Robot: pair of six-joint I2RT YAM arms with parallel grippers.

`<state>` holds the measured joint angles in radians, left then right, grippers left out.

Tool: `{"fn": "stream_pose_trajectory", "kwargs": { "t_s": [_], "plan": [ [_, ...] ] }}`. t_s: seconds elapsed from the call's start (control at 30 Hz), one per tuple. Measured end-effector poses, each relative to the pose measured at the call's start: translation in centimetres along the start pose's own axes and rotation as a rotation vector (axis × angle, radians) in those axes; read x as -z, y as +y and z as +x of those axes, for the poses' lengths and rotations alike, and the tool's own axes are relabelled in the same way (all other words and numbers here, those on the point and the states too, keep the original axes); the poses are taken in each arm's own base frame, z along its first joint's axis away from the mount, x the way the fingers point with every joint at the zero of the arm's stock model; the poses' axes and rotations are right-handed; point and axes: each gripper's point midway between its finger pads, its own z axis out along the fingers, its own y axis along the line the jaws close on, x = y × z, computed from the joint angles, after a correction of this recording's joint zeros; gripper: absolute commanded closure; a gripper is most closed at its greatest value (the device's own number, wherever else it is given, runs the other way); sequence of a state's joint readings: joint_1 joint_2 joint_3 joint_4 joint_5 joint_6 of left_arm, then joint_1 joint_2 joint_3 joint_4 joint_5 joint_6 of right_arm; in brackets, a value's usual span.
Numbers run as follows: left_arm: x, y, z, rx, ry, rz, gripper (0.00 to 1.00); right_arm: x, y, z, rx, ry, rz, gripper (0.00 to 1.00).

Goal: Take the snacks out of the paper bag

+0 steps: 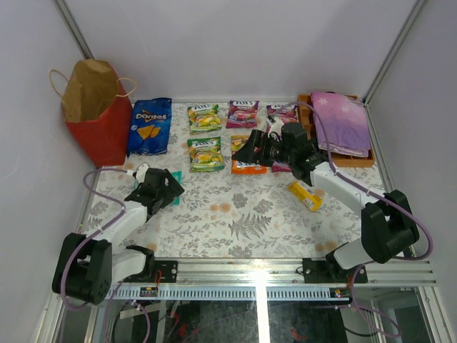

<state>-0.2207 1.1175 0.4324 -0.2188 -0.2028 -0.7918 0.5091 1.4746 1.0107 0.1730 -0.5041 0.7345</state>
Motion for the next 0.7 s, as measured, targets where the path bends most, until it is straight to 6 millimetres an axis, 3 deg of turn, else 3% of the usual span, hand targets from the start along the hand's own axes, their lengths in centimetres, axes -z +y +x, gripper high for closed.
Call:
{"fn": "stream_pose_trajectory", "kwargs": {
  "t_s": [0.13,0.4,0.7],
  "plan": [
    [-0.8,-0.6,-0.6,0.0,-0.005,-0.012,0.0,0.2,-2.0,1.9,-0.035,0.022,0.053,0.01],
    [-2.3,-0.8,-2.3,-0.005,-0.035,-0.055,0.0,1.9,-0.4,1.2,-0.005,-0.028,0.023,0.0],
    [-4.0,-0.3,-4.2,-0.098,-0.067,-0.092,0.0,3.1,-0.3,1.9,0.0,-0.037,0.026,0.0]
  ]
}}
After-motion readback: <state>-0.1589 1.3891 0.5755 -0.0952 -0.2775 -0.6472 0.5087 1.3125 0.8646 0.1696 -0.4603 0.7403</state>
